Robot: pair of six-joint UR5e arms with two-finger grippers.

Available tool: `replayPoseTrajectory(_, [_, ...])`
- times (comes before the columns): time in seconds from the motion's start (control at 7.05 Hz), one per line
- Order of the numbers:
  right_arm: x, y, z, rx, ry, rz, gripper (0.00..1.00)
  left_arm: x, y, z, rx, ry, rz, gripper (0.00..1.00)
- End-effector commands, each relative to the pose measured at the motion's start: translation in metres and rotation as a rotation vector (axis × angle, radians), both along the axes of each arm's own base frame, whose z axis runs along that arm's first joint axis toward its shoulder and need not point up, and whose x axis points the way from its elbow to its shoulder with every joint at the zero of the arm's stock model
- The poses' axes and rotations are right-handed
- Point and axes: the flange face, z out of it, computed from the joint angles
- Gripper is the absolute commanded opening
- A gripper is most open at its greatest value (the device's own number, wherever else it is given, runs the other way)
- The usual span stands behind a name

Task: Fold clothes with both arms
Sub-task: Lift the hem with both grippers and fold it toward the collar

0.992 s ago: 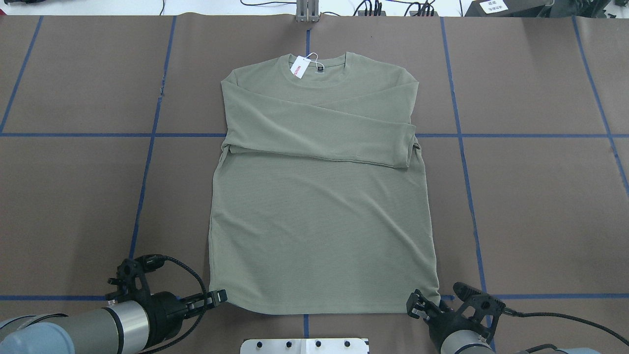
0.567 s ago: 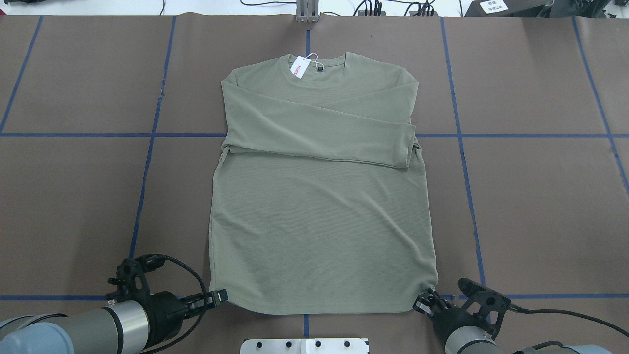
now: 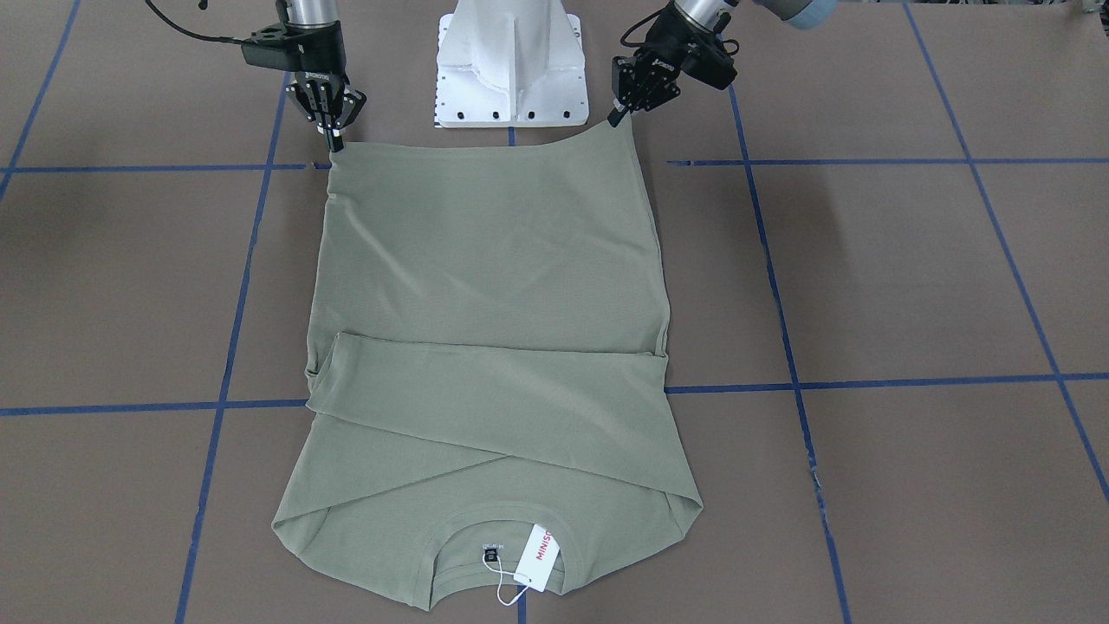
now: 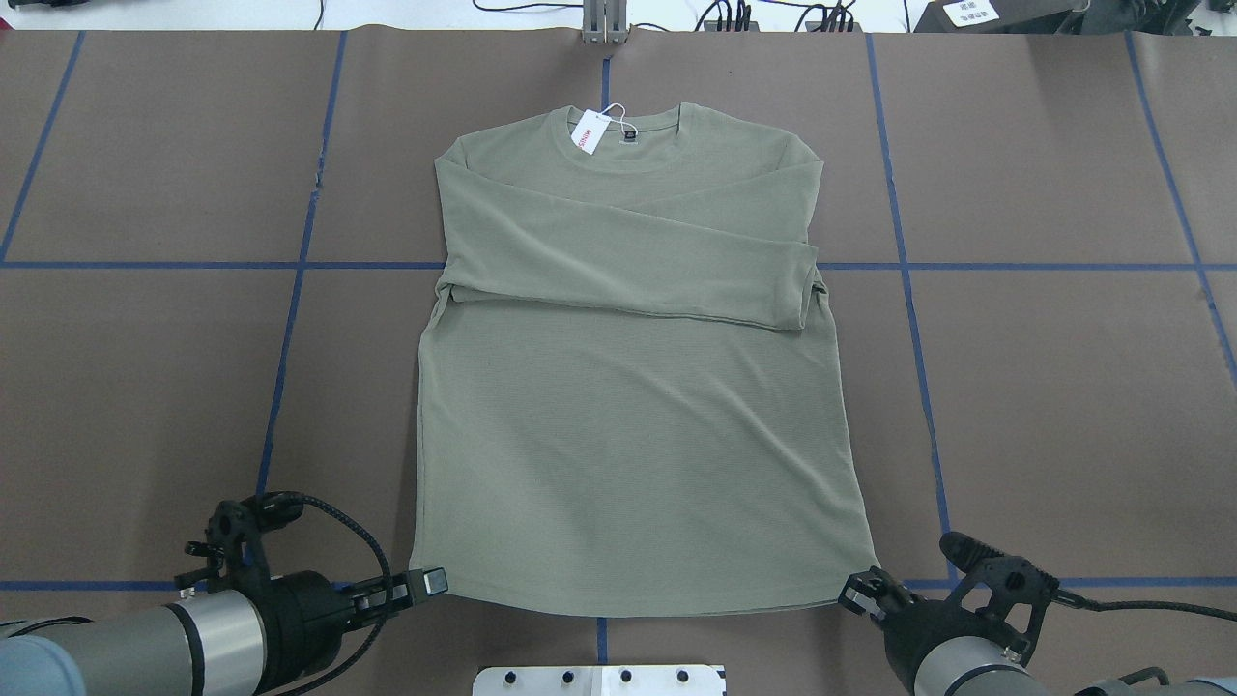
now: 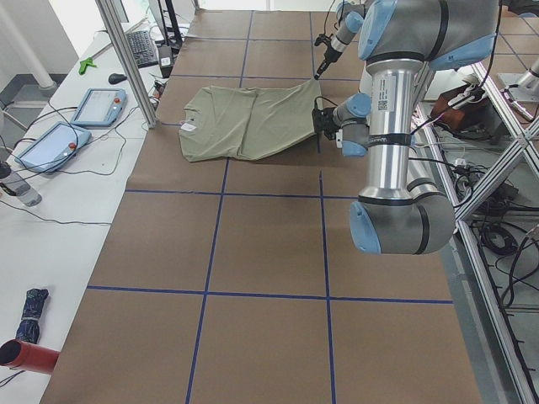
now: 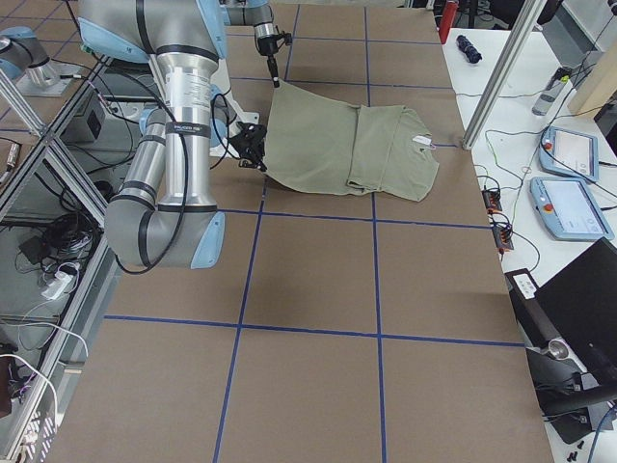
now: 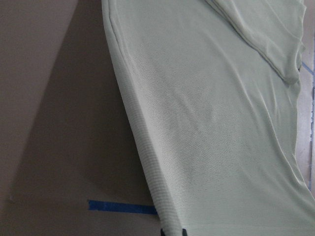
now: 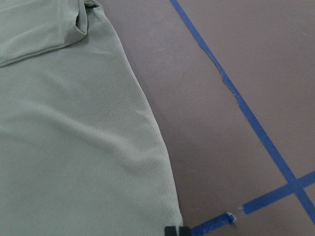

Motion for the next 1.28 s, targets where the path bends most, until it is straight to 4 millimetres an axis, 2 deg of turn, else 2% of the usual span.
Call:
replayPoseTrajectory(0.0, [0.072,0.01,-0.075,-0.08,-0.048,-0.092,0.0,-0.089,0.016,-0.067,-0.013,0.061,0.126,0.0])
replayPoseTrajectory(0.14, [0.091,0.0,-0.1,-0.118,-0.068,-0.092,0.0,-0.131,0.024,-0.103,-0.024,0.07,0.216,0.0])
replayPoseTrajectory(0.28, [0.095,-0.018,-0.108,-0.135,-0.044,-0.105,0.0,-0.136,0.008,-0.107,-0.022,0.046,0.2,0.0])
replayPoseTrajectory(0.43, [0.089,-0.039,-0.13,-0.085,-0.067,-0.125,0.0,-0.104,-0.006,-0.104,0.008,0.031,0.175,0.0])
replayPoseTrajectory(0.57, [0.07,-0.074,-0.14,-0.029,-0.037,-0.101,0.0,-0.067,-0.049,-0.103,0.112,-0.011,0.097,0.0])
replayPoseTrajectory(0.71, [0.037,-0.127,-0.145,0.002,0.028,-0.092,0.0,-0.053,-0.095,-0.087,0.196,-0.098,0.027,0.0])
replayPoseTrajectory(0.85, [0.018,-0.173,-0.134,-0.017,0.1,-0.062,0.0,-0.034,-0.137,-0.066,0.234,-0.183,-0.021,0.0])
replayPoseTrajectory(0.99, [0.021,-0.203,-0.136,0.022,0.07,-0.073,0.0,-0.045,-0.186,-0.068,0.276,-0.214,-0.032,0.0])
replayPoseTrajectory(1.13, [0.021,-0.239,-0.123,0.01,0.06,-0.056,0.0,-0.065,-0.228,-0.063,0.283,-0.255,-0.02,0.0])
